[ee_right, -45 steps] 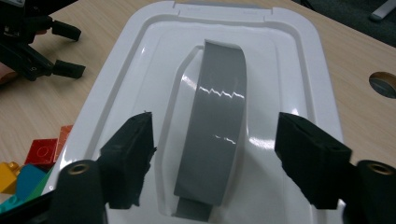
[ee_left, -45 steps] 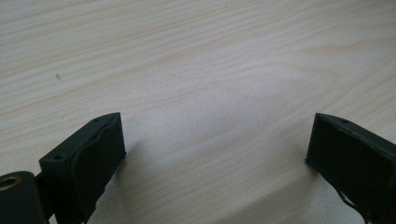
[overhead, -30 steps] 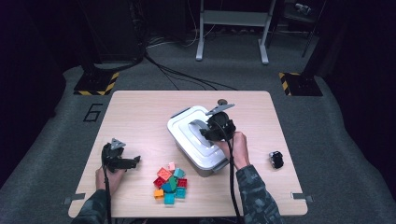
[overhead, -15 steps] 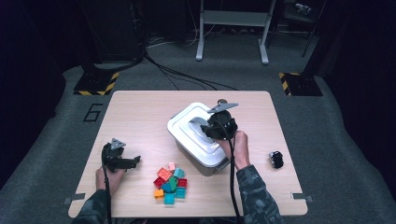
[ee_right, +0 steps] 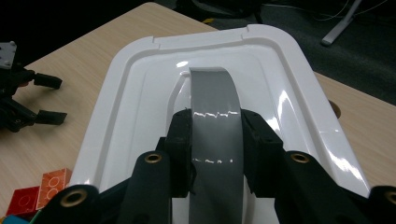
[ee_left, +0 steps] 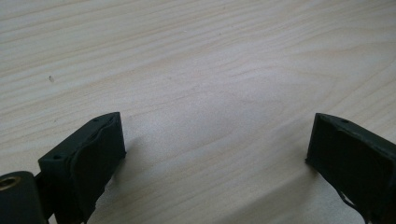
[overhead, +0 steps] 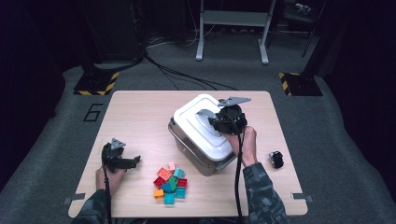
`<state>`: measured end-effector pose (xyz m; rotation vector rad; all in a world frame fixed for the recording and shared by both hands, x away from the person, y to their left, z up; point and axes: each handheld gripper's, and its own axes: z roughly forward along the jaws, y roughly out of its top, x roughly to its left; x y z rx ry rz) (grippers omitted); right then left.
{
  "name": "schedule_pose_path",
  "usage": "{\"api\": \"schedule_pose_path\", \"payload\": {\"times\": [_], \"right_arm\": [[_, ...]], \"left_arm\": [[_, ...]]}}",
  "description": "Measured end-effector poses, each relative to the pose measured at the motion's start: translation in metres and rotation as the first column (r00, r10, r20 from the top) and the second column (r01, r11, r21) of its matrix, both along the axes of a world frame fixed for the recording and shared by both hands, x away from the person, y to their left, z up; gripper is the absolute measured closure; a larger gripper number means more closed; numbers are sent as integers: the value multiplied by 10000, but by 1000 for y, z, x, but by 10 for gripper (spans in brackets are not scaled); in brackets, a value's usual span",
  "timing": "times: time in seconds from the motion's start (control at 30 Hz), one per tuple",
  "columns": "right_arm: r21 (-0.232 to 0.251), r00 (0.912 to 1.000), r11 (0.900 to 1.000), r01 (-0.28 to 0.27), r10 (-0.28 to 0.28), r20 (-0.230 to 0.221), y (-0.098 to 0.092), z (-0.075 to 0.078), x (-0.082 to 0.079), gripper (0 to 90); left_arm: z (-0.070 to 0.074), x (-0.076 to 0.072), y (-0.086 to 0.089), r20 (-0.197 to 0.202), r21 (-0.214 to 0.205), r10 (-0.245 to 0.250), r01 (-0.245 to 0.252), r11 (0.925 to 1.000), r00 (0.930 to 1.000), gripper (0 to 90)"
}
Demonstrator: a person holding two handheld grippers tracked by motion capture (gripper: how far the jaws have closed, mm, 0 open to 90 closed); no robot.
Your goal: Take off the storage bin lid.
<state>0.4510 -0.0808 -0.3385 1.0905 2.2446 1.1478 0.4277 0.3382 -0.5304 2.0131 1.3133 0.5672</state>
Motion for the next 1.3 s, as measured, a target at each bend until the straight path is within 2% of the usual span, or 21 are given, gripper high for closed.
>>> {"api": "schedule_pose_path", "payload": {"times": [0.1,0.47,0.6,0.87,1.0,1.2,1.23,1.3], "right_arm": [[-44,9999,9999,97,-97,97,-5,3,2,667],[250,9955,9957,889,-896,295,-33,17,12,667],[404,9909,9906,1307,-1319,276,-47,17,17,667],[363,9789,9791,2001,-2014,336,-74,16,29,667],[449,9691,9689,2433,-2447,300,-86,15,34,668],[659,9452,9449,3206,-3237,434,-105,10,41,668],[728,9376,9370,3416,-3451,422,-109,8,43,668],[731,9314,9308,3580,-3616,427,-112,5,45,668]], "left_arm": [[0,0,0,0,-2,-2,2,10000,10000,41],[0,0,0,-2,-4,-11,11,10000,10000,41],[0,0,0,0,-4,-12,12,10000,10000,41],[0,0,0,-3,1,-15,15,10000,10000,41],[0,0,0,-2,2,-20,20,10000,10000,41],[0,0,0,-3,4,-18,18,10000,10000,41],[0,0,0,-2,-1,-17,17,10000,10000,41],[0,0,0,-3,5,-21,21,10000,10000,41]]}}
